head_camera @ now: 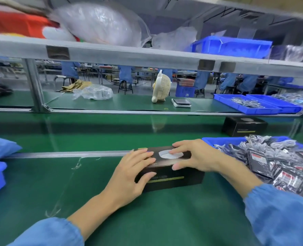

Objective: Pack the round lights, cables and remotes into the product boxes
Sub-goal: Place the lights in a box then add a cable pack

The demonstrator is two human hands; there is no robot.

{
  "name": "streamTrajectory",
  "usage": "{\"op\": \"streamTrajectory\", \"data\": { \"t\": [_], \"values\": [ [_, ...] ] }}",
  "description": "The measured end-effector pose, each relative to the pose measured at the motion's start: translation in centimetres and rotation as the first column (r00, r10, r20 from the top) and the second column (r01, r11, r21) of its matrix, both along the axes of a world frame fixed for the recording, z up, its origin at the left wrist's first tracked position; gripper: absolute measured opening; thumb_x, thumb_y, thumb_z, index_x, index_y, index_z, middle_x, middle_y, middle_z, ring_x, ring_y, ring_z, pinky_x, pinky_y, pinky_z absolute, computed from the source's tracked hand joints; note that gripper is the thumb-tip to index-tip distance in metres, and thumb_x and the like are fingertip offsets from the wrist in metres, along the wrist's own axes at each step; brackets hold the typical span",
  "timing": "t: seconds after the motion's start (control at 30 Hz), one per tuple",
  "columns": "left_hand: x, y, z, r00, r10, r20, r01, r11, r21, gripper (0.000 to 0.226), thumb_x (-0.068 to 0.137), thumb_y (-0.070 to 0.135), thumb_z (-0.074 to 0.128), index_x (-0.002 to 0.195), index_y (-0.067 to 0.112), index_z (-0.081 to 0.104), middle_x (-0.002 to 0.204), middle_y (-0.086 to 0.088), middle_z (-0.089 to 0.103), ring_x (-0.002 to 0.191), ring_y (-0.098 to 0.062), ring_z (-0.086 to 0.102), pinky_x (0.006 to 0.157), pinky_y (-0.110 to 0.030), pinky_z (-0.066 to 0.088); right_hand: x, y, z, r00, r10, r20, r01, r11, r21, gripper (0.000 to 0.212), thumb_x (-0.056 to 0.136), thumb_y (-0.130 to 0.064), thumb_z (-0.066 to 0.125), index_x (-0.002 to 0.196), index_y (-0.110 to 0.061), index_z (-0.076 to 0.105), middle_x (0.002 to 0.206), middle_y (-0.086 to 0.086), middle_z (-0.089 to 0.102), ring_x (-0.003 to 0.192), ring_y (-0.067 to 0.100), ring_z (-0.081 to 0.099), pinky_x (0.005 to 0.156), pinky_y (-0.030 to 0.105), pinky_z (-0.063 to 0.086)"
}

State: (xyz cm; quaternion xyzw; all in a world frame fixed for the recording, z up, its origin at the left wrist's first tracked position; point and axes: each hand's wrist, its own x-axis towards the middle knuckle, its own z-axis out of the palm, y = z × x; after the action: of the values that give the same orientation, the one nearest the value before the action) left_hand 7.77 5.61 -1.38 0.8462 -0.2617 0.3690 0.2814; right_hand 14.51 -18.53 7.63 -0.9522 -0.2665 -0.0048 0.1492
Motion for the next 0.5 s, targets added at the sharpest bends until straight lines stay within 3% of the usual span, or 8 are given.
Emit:
{"op": "streamTrajectory", "data": {
  "t": [0.07, 0.1, 0.13, 0.2, 0.3, 0.4, 0.5],
  "values": [
    [2.0, 0.3, 0.6, 0.939, 0.327, -0.104, -0.327, 0.945, 0.025, 0.050, 0.084, 0.008, 0.070, 0.132, 0.015, 0.060, 0.143, -0.009, 0.049, 0.133, -0.030, 0.043, 0.112, -0.042, 0.033, 1.3, 2.4, -2.1, 0.932, -0.180, 0.316, 0.190, 0.982, 0.001, 0.043, 0.083, -0.042, 0.072, 0.125, -0.037, 0.062, 0.153, -0.005, 0.036, 0.136, 0.020, 0.037, 0.102, 0.034, 0.037],
    [2.7, 0.2, 0.6, 0.848, 0.475, -0.234, -0.470, 0.879, 0.081, 0.065, 0.082, 0.000, 0.066, 0.142, 0.020, 0.050, 0.150, -0.012, 0.038, 0.137, -0.032, 0.035, 0.113, -0.041, 0.029, 1.8, 3.7, -3.7, 0.873, -0.259, 0.413, 0.288, 0.958, -0.010, 0.041, 0.088, -0.023, 0.066, 0.128, -0.031, 0.060, 0.152, -0.001, 0.035, 0.134, 0.023, 0.037, 0.097, 0.033, 0.037],
    [3.0, 0.1, 0.4, 0.789, 0.521, -0.325, -0.501, 0.852, 0.148, 0.070, 0.083, -0.002, 0.061, 0.146, 0.024, 0.044, 0.153, -0.012, 0.031, 0.139, -0.031, 0.030, 0.114, -0.039, 0.028, 2.0, 4.9, -5.5, 0.842, -0.335, 0.424, 0.354, 0.935, 0.036, 0.044, 0.088, -0.009, 0.058, 0.129, -0.025, 0.058, 0.148, 0.002, 0.037, 0.130, 0.025, 0.039, 0.094, 0.033, 0.038],
    [3.6, -0.3, -0.8, 0.858, 0.370, -0.355, -0.317, 0.927, 0.200, 0.053, 0.086, -0.001, 0.056, 0.133, 0.023, 0.059, 0.143, -0.005, 0.046, 0.131, -0.027, 0.042, 0.109, -0.035, 0.034, 2.4, 6.4, -8.4, 0.882, -0.390, 0.266, 0.379, 0.921, 0.093, 0.043, 0.088, 0.001, 0.047, 0.124, -0.018, 0.061, 0.132, 0.004, 0.050, 0.117, 0.026, 0.050, 0.089, 0.035, 0.046],
    [3.1, -0.7, -1.5, 0.895, 0.191, -0.403, -0.092, 0.964, 0.251, 0.028, 0.094, 0.011, 0.051, 0.108, 0.023, 0.072, 0.116, 0.009, 0.063, 0.111, -0.013, 0.053, 0.099, -0.031, 0.042, 2.4, 6.6, -10.1, 0.961, -0.229, 0.154, 0.210, 0.969, 0.131, 0.030, 0.096, -0.012, 0.046, 0.113, -0.022, 0.068, 0.119, -0.003, 0.059, 0.111, 0.019, 0.054, 0.082, 0.028, 0.044],
    [3.5, -0.6, -1.2, 0.892, 0.194, -0.409, -0.114, 0.971, 0.211, 0.025, 0.095, 0.018, 0.051, 0.108, 0.025, 0.071, 0.115, 0.013, 0.062, 0.110, -0.008, 0.051, 0.097, -0.025, 0.040, 1.4, 6.4, -10.4, 0.981, -0.111, 0.162, 0.081, 0.980, 0.181, 0.027, 0.097, -0.019, 0.048, 0.110, -0.026, 0.070, 0.117, -0.010, 0.059, 0.111, 0.010, 0.051, 0.083, 0.022, 0.038],
    [3.5, -0.6, -1.2, 0.892, 0.186, -0.413, -0.104, 0.971, 0.213, 0.025, 0.096, 0.021, 0.049, 0.110, 0.027, 0.069, 0.116, 0.016, 0.060, 0.111, -0.007, 0.050, 0.097, -0.023, 0.039, 1.4, 6.4, -10.3, 0.984, -0.100, 0.148, 0.069, 0.977, 0.204, 0.027, 0.097, -0.020, 0.048, 0.110, -0.027, 0.070, 0.117, -0.011, 0.058, 0.110, 0.008, 0.051, 0.085, 0.022, 0.040]
  ]
}}
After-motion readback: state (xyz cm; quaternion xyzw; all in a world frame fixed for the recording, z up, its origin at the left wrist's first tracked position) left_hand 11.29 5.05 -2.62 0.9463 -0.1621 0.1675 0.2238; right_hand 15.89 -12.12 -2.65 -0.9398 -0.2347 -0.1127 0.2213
